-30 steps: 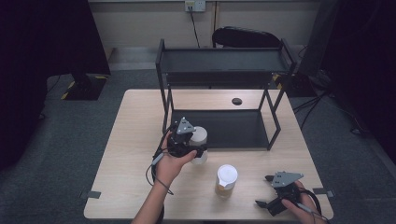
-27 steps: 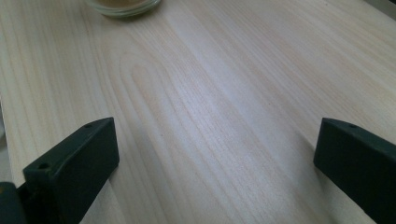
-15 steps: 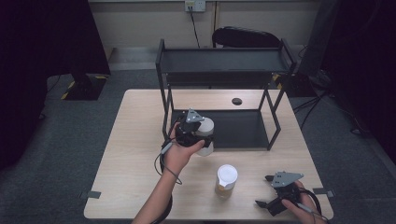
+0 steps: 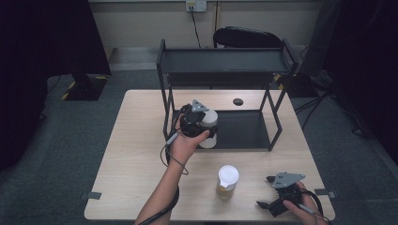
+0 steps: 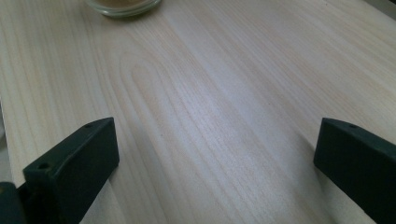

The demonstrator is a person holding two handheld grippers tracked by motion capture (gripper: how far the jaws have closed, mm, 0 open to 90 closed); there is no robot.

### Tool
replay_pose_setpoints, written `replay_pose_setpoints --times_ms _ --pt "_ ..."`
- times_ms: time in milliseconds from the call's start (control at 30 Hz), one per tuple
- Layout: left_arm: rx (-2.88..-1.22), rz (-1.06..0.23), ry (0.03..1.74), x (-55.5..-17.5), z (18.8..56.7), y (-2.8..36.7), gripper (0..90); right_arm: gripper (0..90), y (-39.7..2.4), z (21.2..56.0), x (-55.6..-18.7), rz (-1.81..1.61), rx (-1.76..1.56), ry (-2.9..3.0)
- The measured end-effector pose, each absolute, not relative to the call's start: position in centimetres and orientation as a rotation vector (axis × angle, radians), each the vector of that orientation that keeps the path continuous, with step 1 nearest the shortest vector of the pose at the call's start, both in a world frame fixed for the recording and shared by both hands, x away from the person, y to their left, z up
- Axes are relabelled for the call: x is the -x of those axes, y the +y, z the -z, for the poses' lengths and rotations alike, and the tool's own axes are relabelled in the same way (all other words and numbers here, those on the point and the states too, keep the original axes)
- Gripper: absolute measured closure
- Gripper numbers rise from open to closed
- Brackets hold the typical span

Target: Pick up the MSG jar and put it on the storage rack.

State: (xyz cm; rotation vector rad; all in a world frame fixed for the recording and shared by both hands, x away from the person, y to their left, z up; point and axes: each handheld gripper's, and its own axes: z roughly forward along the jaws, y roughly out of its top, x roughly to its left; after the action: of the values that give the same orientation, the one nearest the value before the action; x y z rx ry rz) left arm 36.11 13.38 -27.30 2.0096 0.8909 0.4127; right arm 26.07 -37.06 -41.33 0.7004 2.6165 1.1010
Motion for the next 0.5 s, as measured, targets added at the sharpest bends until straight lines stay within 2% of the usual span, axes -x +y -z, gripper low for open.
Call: replay_pose_setpoints --times_ms 300,500 --pt "-1.983 -0.370 0.911 -37.2 26.2 14.0 35.1 0.0 -37.1 41.3 -26.1 -1.101 -0.701 2.616" --pt "-1.992 -0.401 0.918 -37.3 25.3 13.9 35.1 0.0 -37.1 41.3 -26.1 -1.101 -0.700 2.616"
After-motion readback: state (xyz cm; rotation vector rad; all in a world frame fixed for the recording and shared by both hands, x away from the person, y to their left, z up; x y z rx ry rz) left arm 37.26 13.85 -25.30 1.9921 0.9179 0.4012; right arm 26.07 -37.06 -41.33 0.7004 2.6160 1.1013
